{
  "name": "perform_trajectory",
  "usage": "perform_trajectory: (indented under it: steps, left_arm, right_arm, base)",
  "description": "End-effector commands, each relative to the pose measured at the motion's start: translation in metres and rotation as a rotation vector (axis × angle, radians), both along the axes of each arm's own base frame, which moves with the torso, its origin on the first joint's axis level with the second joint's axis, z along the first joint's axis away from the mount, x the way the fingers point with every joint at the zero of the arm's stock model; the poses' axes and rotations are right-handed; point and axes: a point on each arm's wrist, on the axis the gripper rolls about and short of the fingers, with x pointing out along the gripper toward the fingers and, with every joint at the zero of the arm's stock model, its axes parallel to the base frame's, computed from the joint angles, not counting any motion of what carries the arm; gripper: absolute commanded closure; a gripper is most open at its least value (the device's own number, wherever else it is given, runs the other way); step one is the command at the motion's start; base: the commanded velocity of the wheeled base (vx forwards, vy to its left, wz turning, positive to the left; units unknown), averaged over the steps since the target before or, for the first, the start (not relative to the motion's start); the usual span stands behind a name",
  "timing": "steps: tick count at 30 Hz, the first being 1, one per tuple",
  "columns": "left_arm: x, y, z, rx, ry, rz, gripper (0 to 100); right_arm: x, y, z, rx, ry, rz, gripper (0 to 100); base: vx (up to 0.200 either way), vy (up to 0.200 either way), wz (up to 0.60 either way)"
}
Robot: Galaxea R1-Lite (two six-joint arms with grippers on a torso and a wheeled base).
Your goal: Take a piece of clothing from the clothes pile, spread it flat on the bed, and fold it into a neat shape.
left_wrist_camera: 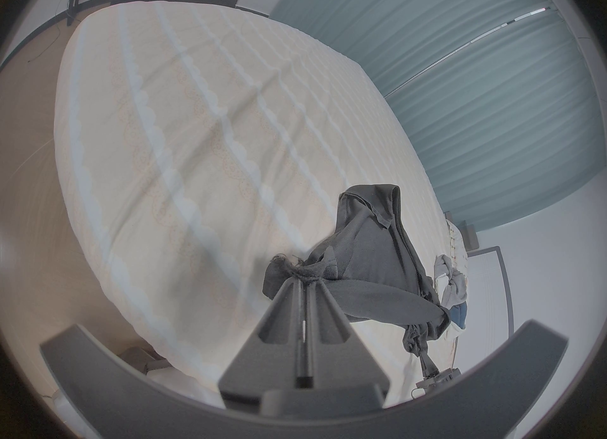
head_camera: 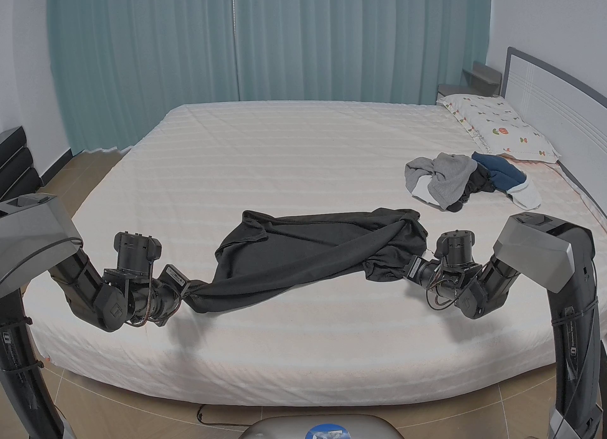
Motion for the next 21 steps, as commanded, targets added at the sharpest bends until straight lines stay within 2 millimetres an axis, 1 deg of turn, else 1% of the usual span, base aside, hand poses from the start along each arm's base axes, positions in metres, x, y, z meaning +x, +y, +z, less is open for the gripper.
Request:
perform_trajectory:
  steps: [1,2,3,5,6,7,8,9,10,11,13,14,15,16,17,19,20,21]
  left_arm:
    - [0.000,0.000,0.001,-0.001,-0.002,0.000,100]
    - [0.000,0.000,0.001,-0.001,-0.002,0.001,100]
    - [0.000,0.000,0.001,0.001,-0.003,0.000,100]
    - [0.000,0.000,0.001,0.001,-0.004,0.000,100]
    - [-0.002,0.000,0.002,0.005,-0.003,-0.003,100]
    - [-0.002,0.000,0.002,0.005,-0.003,-0.003,100]
    - [-0.003,0.000,0.002,0.005,-0.003,-0.003,100]
    - [-0.003,0.000,0.002,0.007,-0.002,-0.005,100]
    - [-0.003,0.000,0.002,0.008,-0.002,-0.004,100]
    - [-0.004,0.001,0.003,0.013,-0.003,-0.008,100]
    - [-0.004,0.001,0.004,0.014,-0.005,-0.009,100]
    - [-0.006,0.001,0.005,0.016,-0.004,-0.011,100]
    - [-0.006,0.001,0.005,0.016,-0.005,-0.011,100]
    - [-0.009,0.001,0.009,0.031,-0.011,-0.026,100]
    - [-0.011,0.002,0.010,0.039,-0.011,-0.033,100]
    - [-0.017,0.003,0.012,0.059,-0.012,-0.048,100]
    - [-0.018,0.003,0.013,0.061,-0.014,-0.050,100]
    - [-0.024,0.004,0.016,0.081,-0.018,-0.068,100]
  right_arm:
    - [-0.001,-0.002,0.007,0.002,-0.008,-0.006,100]
    - [-0.001,-0.002,0.007,0.003,-0.010,-0.006,100]
    - [-0.002,-0.005,0.015,0.006,-0.023,-0.012,100]
    - [-0.002,-0.005,0.015,0.005,-0.022,-0.012,100]
    - [-0.011,-0.007,0.029,0.006,-0.029,-0.011,100]
    - [-0.011,-0.007,0.029,0.006,-0.029,-0.011,100]
    - [-0.021,-0.010,0.038,0.006,-0.023,-0.010,100]
    - [-0.027,-0.012,0.042,0.006,-0.017,-0.009,100]
    - [-0.028,-0.012,0.044,0.006,-0.018,-0.009,100]
    - [-0.041,-0.017,0.051,0.006,-0.004,-0.008,100]
    - [-0.047,-0.021,0.056,0.006,0.001,-0.013,100]
    - [-0.056,-0.027,0.062,0.007,0.005,-0.019,100]
    - [-0.057,-0.027,0.063,0.006,0.007,-0.021,100]
    - [-0.068,-0.034,0.071,0.004,0.012,-0.029,100]
    - [-0.074,-0.038,0.076,0.006,0.014,-0.026,100]
    - [-0.084,-0.046,0.083,0.015,0.017,-0.020,100]
    - [-0.086,-0.047,0.083,0.016,0.019,-0.018,100]
    - [-0.097,-0.052,0.087,0.024,0.034,-0.003,100]
  base:
    - [0.000,0.000,0.00]
    - [0.000,0.000,0.00]
    - [0.000,0.000,0.00]
    - [0.000,0.000,0.00]
    - [0.000,0.000,0.00]
    - [0.000,0.000,0.00]
    - [0.000,0.000,0.00]
    - [0.000,0.000,0.00]
    - [0.000,0.000,0.00]
    - [0.000,0.000,0.00]
    - [0.000,0.000,0.00]
    - [0.000,0.000,0.00]
    - [0.000,0.000,0.00]
    - [0.000,0.000,0.00]
    - [0.000,0.000,0.00]
    - [0.000,0.000,0.00]
    - [0.000,0.000,0.00]
    - [0.000,0.000,0.00]
